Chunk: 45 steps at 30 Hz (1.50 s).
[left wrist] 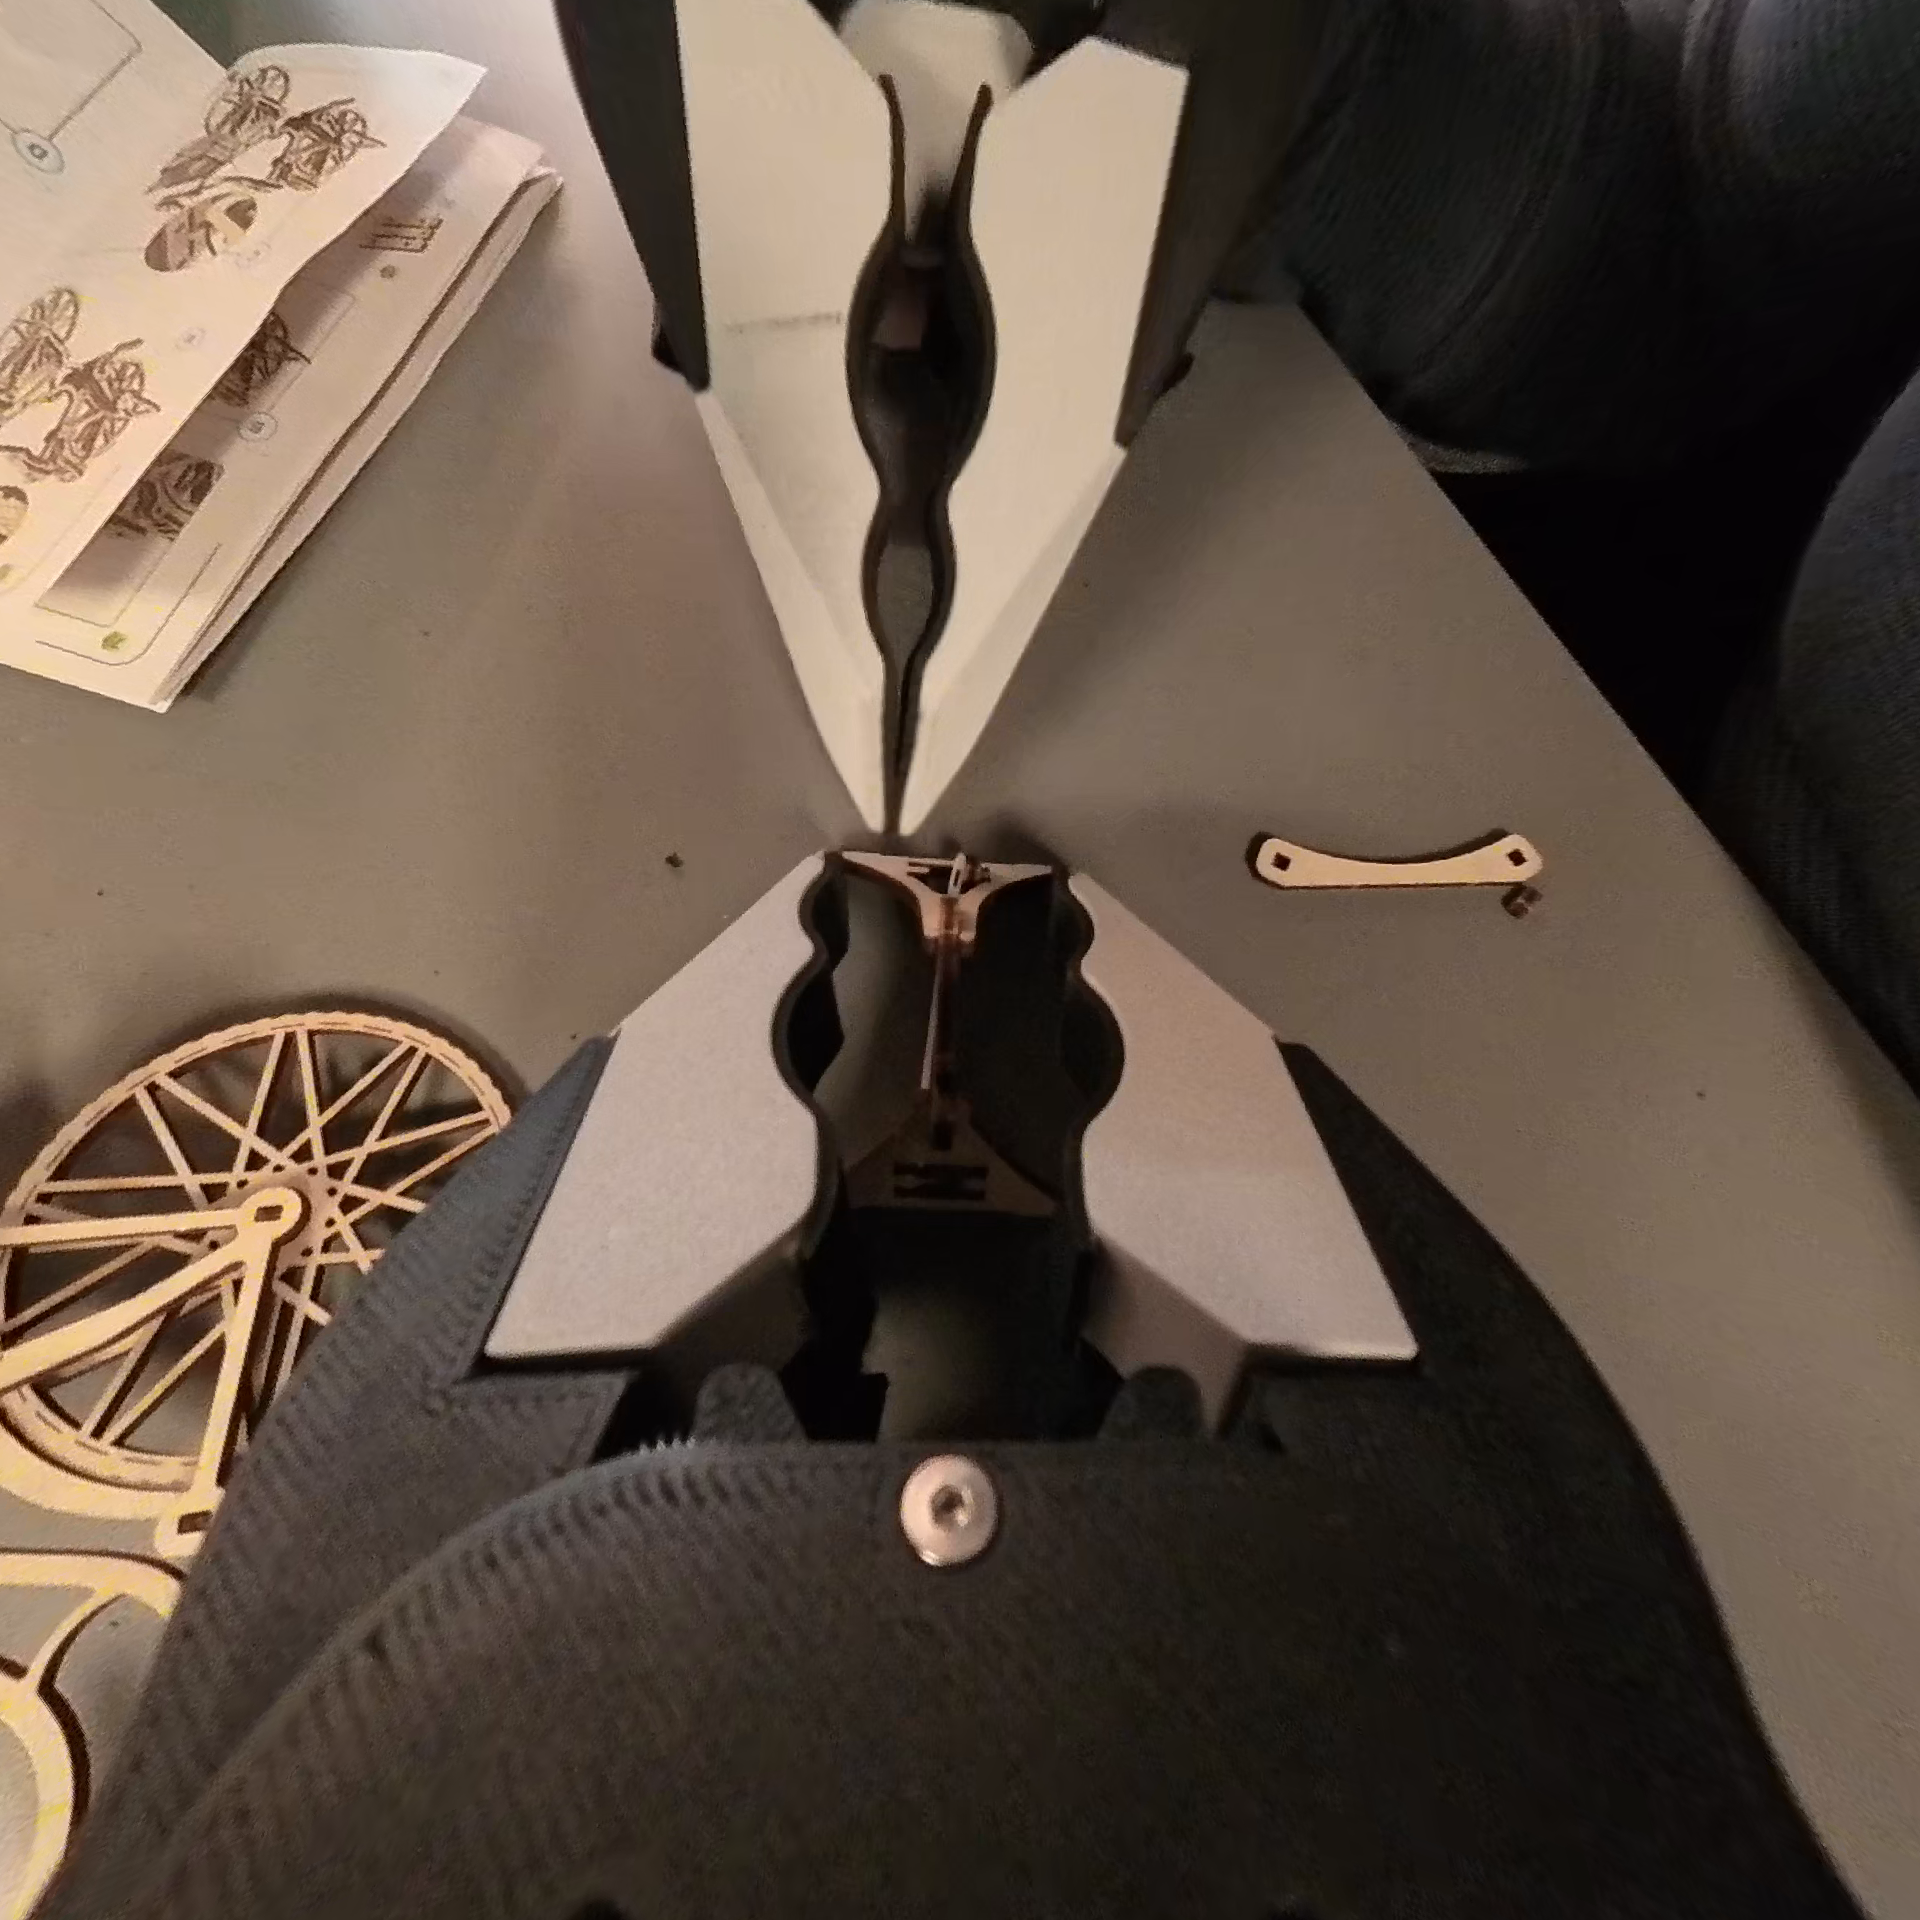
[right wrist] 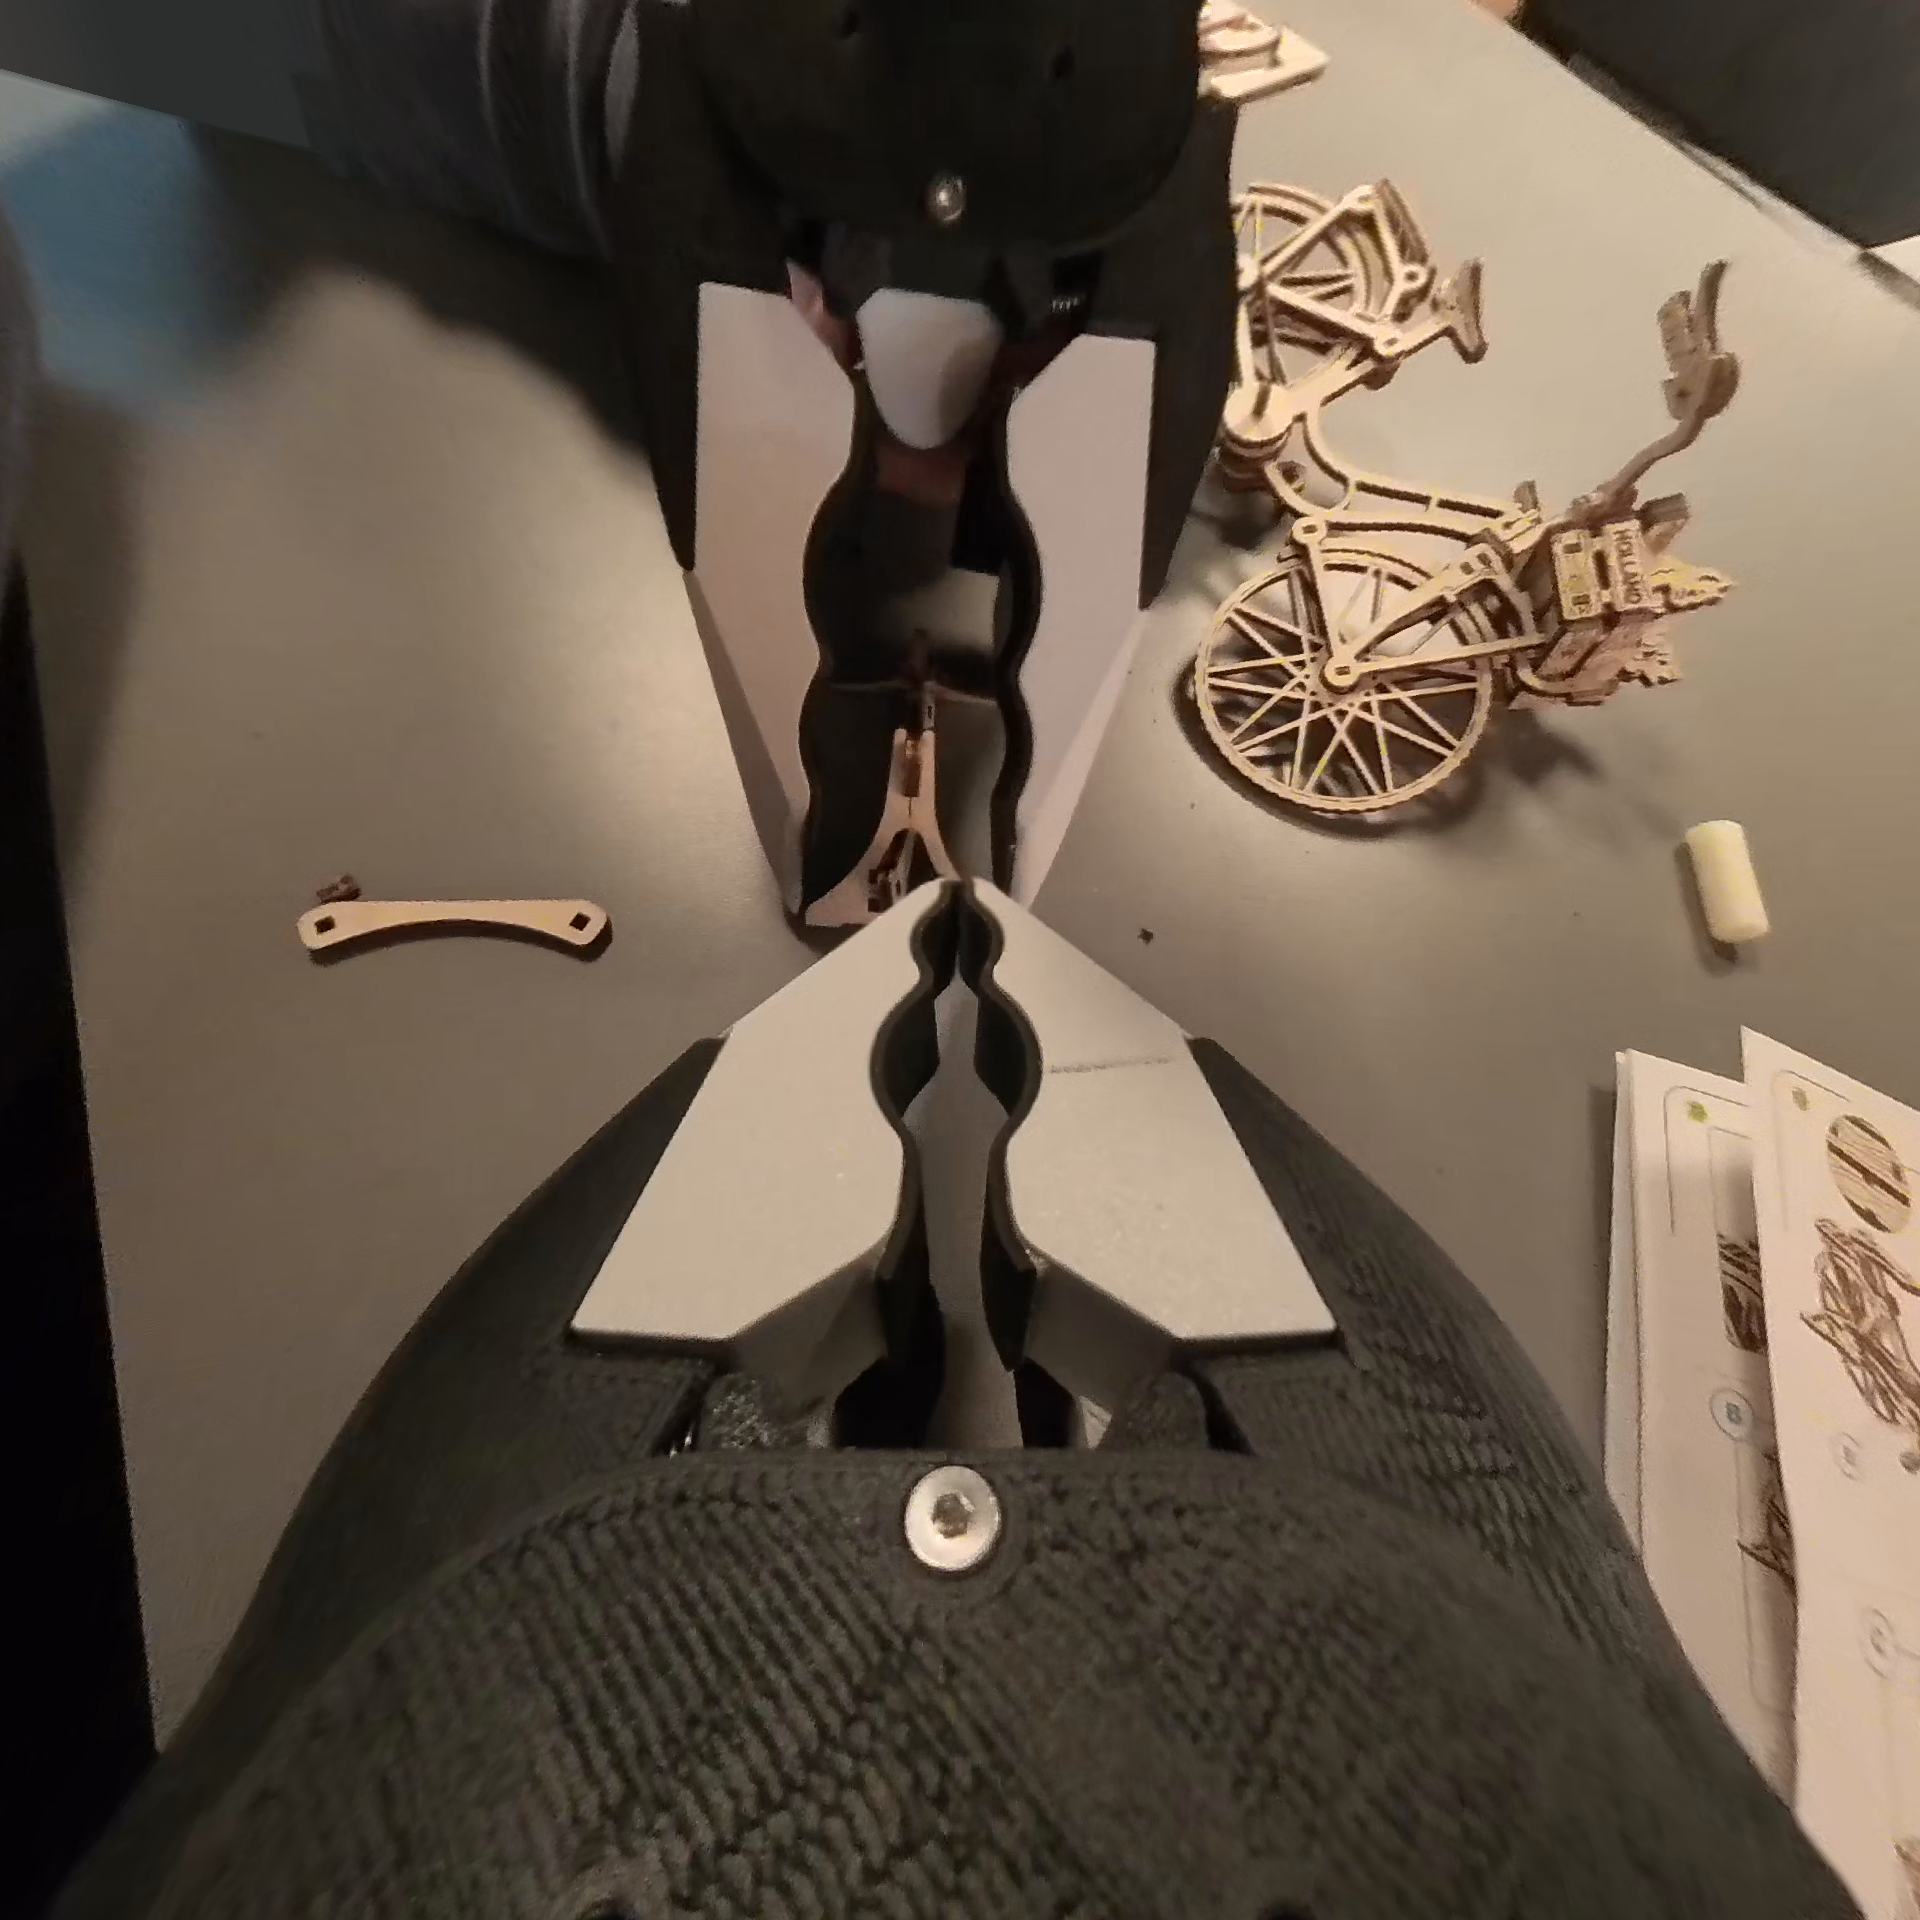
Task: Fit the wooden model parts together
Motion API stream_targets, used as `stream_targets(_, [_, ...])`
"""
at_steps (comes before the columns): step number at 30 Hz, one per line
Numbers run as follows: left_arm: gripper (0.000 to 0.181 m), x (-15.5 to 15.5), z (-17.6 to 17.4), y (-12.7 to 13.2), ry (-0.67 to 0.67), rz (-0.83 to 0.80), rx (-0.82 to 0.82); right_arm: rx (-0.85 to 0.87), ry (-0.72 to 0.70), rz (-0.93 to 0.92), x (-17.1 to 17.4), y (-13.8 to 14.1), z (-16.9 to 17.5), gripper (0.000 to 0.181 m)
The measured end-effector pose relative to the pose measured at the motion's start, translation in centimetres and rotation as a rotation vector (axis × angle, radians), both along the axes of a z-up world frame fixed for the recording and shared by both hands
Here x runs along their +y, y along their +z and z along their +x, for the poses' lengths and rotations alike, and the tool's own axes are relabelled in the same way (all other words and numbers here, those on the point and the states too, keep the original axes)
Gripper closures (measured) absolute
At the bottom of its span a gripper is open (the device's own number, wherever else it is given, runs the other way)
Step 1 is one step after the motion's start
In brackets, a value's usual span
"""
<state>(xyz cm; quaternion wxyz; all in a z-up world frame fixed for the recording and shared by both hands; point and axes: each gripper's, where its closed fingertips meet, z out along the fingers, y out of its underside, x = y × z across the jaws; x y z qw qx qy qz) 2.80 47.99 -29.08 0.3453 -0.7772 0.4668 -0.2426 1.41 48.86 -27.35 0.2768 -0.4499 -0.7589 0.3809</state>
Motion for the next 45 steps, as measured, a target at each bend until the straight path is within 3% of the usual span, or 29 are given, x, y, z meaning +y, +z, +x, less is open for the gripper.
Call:
stream_targets(5, [0.141, 0.0, 0.0, 0.0, -0.004, 0.001, 0.0, -0.047, 0.057, 0.017, -0.9, -0.8, 0.3, 0.181])
stream_targets(9, [0.141, 0.0, 0.0, 0.0, 0.0, 0.001, 0.001, -0.012, -0.007, 0.013, 0.0, -0.3, -0.1, 0.181])
stream_targets(13, [0.142, 0.0, 0.0, 0.0, -0.004, 0.001, 0.001, -0.048, 0.055, 0.023, -0.9, -0.8, 0.3, 0.181])
stream_targets(24, [0.141, 0.1, 0.0, 0.0, 0.003, 0.0, 0.0, -0.007, 0.001, -0.001, -0.1, -0.1, 0.0, 0.181])
stream_targets(45, [0.141, 0.0, 0.0, 0.0, 0.002, 0.001, 0.001, -0.051, 0.058, -0.041, -1.0, -0.4, 0.3, 0.181])
